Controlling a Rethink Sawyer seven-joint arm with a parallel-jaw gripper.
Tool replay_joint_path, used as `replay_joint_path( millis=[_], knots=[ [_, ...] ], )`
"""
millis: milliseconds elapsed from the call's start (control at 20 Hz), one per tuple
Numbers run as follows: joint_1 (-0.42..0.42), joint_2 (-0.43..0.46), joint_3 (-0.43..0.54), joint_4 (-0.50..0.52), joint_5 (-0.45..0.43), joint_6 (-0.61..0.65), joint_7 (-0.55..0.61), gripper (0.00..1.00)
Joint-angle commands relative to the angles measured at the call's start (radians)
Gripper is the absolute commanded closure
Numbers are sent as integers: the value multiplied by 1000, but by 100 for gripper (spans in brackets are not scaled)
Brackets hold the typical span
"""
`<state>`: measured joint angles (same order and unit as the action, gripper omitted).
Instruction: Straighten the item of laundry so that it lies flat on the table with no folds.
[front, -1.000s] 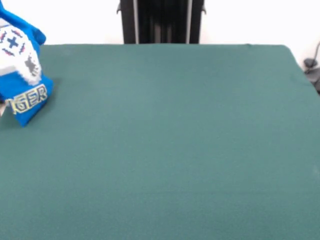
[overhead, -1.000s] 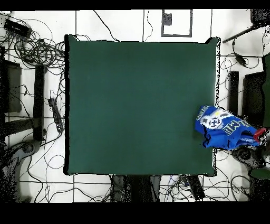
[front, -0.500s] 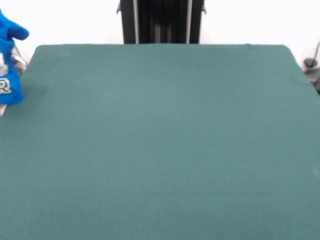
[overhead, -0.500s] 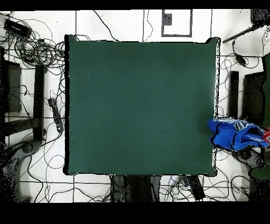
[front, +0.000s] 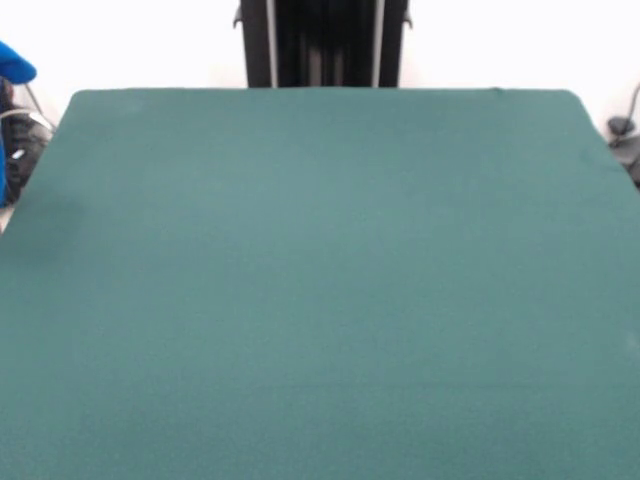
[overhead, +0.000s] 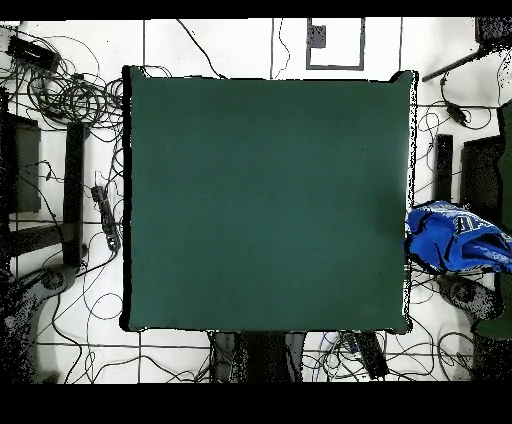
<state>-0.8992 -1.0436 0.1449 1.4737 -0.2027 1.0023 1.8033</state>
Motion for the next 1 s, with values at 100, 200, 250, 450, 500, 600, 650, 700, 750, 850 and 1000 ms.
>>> replay_joint_path(
  millis=[100, 200, 250, 450, 500, 600, 650, 700, 750, 850, 1000],
  knots=[
    [-11, -19, 130, -27, -27, 199, -353, 100],
    [-22, -4, 140, -15, -30, 172, -355, 100],
    [-25, 2, 145, 0, -26, 146, -349, 100],
    [-20, 17, 157, 99, -16, 15, -303, 100],
    [-18, 20, 164, 121, -18, -16, -297, 100],
    [-10, 24, 168, 165, -17, -74, -254, 100],
    [-4, 27, 169, 182, -19, -99, -233, 100],
    [3, 31, 166, 196, -21, -122, -209, 100],
    [10, 36, 164, 206, -24, -141, -191, 100],
    [21, 50, 158, 221, -33, -175, -160, 100],
    [28, 73, 155, 237, -43, -236, -129, 100]
  ],
)
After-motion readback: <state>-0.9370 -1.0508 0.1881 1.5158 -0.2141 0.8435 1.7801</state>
